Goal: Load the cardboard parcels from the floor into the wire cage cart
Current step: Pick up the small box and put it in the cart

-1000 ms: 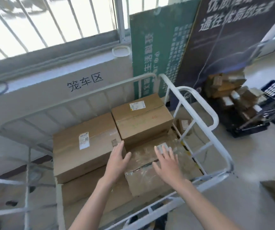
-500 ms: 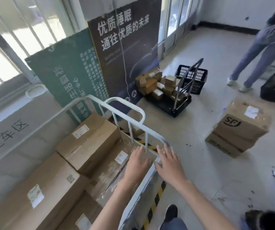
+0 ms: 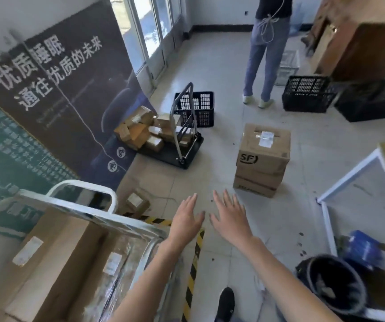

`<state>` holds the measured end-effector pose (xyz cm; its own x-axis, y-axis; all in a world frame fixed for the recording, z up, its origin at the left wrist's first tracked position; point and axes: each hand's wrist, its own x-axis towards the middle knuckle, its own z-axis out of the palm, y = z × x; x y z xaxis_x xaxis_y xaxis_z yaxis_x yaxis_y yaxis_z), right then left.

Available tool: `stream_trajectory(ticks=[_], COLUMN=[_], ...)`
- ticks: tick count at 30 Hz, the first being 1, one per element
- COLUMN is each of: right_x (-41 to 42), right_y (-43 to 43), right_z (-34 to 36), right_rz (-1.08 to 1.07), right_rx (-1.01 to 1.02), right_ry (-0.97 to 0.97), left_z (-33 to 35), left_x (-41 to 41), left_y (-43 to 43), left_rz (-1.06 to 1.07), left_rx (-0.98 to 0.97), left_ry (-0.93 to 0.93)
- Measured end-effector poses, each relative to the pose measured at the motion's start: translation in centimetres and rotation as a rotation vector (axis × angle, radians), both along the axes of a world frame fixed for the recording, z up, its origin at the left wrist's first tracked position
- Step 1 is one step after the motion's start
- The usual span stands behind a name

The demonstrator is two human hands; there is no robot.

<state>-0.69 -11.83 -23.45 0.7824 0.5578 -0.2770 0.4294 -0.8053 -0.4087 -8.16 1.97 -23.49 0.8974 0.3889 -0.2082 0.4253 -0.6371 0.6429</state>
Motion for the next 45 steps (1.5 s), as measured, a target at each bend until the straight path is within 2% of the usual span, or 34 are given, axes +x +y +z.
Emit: stream_trajectory(ticks=[8,20,30,36,40,45], right_x=[9.6,27.5,41.0,51.0,57.4,63.8], right_y=[-5.7,-4.9,-6.7,-8.6,-10.5,-13.1], right_z=[-0.7,-3.7,-5.9,-10.9,-16.7,-23.6], right_rz=[-0.148,-0.286,-0.460,-0.522,-0.520,-0.563], right_rx=[-0.025,-0.078,-0.041,0.013,-0.004,-0.054], right_ry=[0.029,0.101,0.167,0.229,0.306,0.387], left_z=[-1.8,-6.8,-8.3,-12.5,-17.8,-25.1], left_x=[11.0,31.9,48.8,57.6,62.7,67.6], left_y=[-5.6,-3.7,-4.7,-5.5,-4.4,-2.8], left_rz=[-0.148,-0.230,-0.418,-0.321,-0.198,-0.093], left_rx=[-0.073,-0.151,-0.146,-0.192,-0.205,-0.156], left_ry=[0.050,0.096,0.171,0.314,0.429,0.480])
